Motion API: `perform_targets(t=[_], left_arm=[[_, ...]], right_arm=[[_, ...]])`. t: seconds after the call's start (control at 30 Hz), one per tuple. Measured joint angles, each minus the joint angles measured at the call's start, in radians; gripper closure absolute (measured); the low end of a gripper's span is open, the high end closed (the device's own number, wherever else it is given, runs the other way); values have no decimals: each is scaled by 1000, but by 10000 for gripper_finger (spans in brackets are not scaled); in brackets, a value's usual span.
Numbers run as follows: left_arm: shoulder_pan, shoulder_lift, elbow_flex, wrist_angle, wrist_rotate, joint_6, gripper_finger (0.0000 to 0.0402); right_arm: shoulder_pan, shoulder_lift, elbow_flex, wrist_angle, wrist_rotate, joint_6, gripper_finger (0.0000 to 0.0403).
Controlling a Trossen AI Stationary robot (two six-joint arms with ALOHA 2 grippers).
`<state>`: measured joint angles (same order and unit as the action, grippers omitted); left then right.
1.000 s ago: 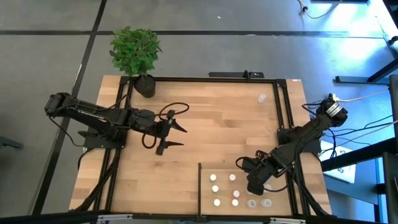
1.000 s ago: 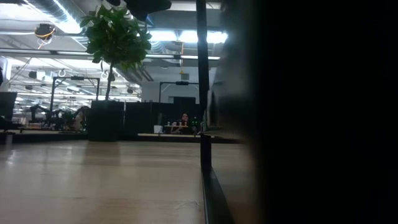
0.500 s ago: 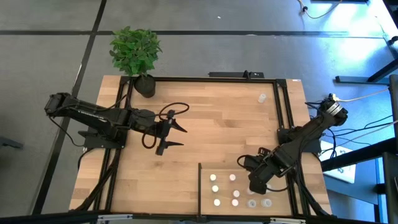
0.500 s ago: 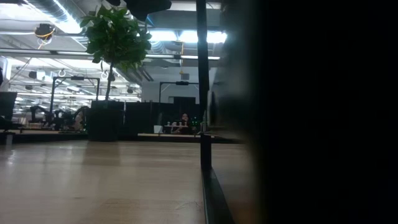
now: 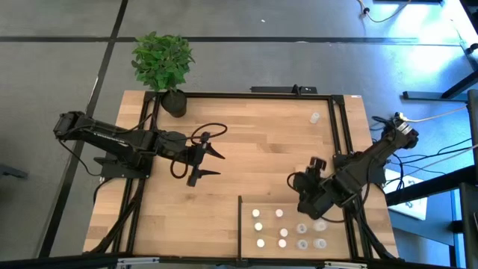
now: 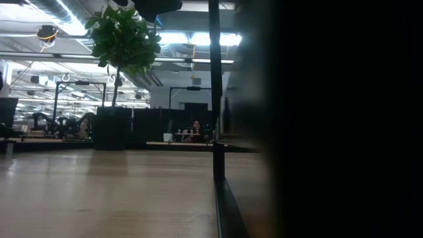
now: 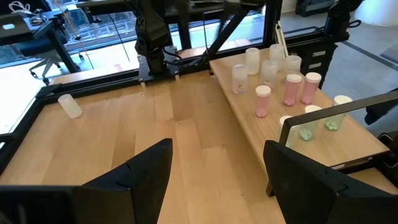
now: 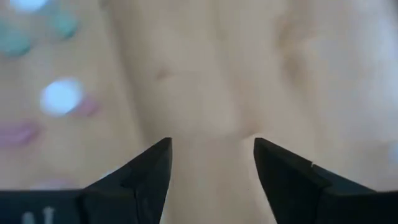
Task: Pick and place medicine bottles onto shelf by color
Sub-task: Put the white pill bottle on the shelf aligned with the other white pill bottles
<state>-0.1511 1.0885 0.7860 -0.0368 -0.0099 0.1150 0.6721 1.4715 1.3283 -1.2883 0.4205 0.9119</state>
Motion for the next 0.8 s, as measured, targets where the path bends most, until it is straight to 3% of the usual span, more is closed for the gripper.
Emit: perform_targets(t=[0.17,0.27,0.47,0.8], left_arm=[[0,0,0,0,0,0,155],[0,0,0,0,0,0,155],[0,0,0,0,0,0,155],[0,0,0,0,0,1,155]], right_arm=[[-40,-37,15,-90,286,-1,175],[-92,-59,15,-101,353,-6,175],[-263,-70,15,-98,353,-131,175],[-608,-70,-36,20,119,-476,175]])
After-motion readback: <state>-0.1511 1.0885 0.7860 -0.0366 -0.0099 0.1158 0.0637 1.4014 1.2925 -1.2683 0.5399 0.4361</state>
